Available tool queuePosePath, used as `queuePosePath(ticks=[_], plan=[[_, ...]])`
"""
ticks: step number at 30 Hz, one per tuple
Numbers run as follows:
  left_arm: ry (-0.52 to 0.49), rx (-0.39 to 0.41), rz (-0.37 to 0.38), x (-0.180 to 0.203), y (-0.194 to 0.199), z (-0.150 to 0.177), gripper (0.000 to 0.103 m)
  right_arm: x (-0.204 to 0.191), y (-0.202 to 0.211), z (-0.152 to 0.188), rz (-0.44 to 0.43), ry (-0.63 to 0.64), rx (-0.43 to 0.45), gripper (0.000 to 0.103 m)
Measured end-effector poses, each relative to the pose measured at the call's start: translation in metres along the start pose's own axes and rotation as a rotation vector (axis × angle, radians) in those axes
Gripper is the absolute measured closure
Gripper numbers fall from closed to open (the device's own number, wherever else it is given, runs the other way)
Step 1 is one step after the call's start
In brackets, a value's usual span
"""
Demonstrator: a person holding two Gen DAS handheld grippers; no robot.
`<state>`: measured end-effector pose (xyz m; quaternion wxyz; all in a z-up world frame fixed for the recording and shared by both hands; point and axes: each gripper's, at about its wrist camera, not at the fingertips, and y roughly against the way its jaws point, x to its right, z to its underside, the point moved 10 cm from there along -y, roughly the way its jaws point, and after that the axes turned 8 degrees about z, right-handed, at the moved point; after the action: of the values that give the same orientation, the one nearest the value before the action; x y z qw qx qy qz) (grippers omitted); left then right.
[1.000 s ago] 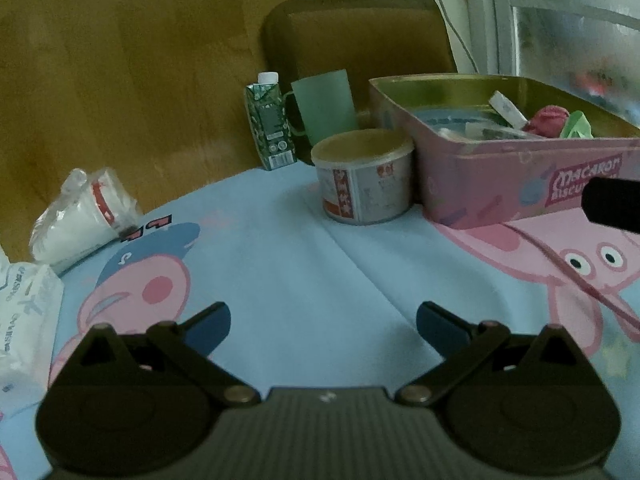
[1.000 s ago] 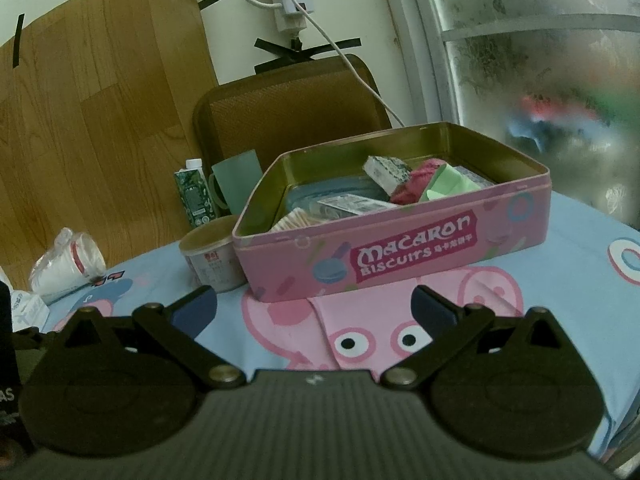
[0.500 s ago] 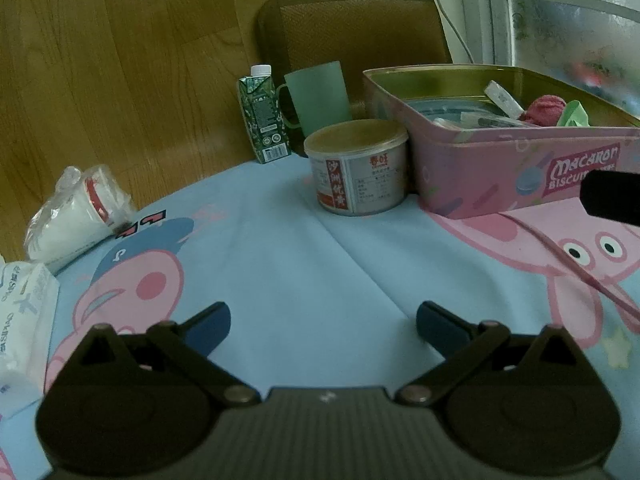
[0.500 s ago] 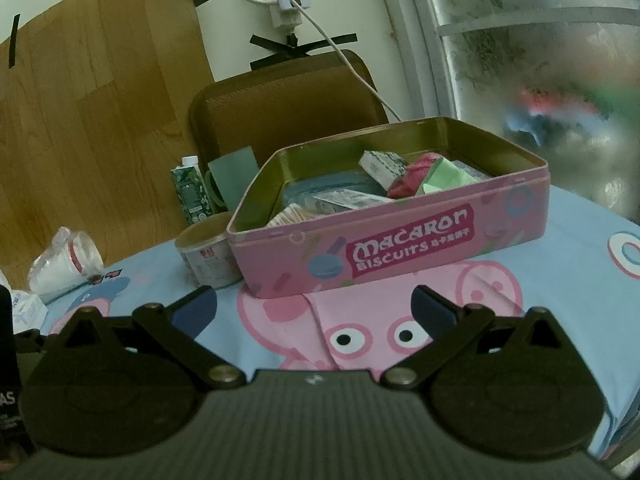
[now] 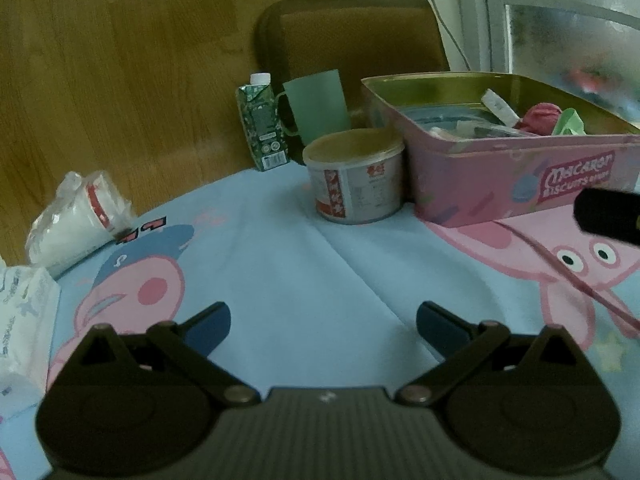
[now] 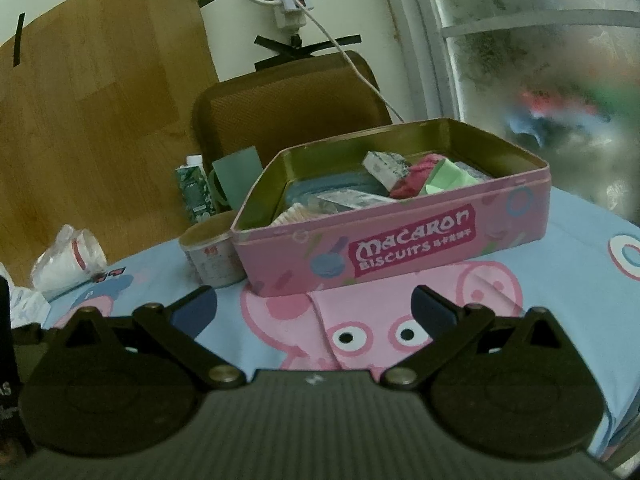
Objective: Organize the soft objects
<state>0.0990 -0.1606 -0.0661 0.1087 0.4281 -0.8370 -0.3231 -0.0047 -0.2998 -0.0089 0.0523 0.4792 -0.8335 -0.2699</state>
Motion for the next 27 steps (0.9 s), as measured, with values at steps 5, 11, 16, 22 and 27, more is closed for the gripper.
queuePosePath(ticks=[5,11,16,22,27], plan=[[0.022,0.005,0.01,0.001,0.012,-0.008,0.0,-0.001,0.004,0.0,-0.024,0.01,0.007,0.0],[0.029,0.025,-0.009,0.003,0.036,-0.015,0.0,0.005,0.012,-0.005,-0.045,-0.006,0.041,0.0],[0.035,0.023,-0.028,0.007,0.046,-0.015,0.0,0.009,0.015,-0.006,-0.066,-0.026,0.046,0.0],[0.019,0.021,-0.042,0.014,0.048,-0.017,0.0,0.015,0.019,-0.007,-0.075,-0.044,0.053,0.0],[0.02,0.019,-0.03,0.019,0.048,-0.018,0.0,0.018,0.019,-0.008,-0.075,-0.05,0.058,0.0]])
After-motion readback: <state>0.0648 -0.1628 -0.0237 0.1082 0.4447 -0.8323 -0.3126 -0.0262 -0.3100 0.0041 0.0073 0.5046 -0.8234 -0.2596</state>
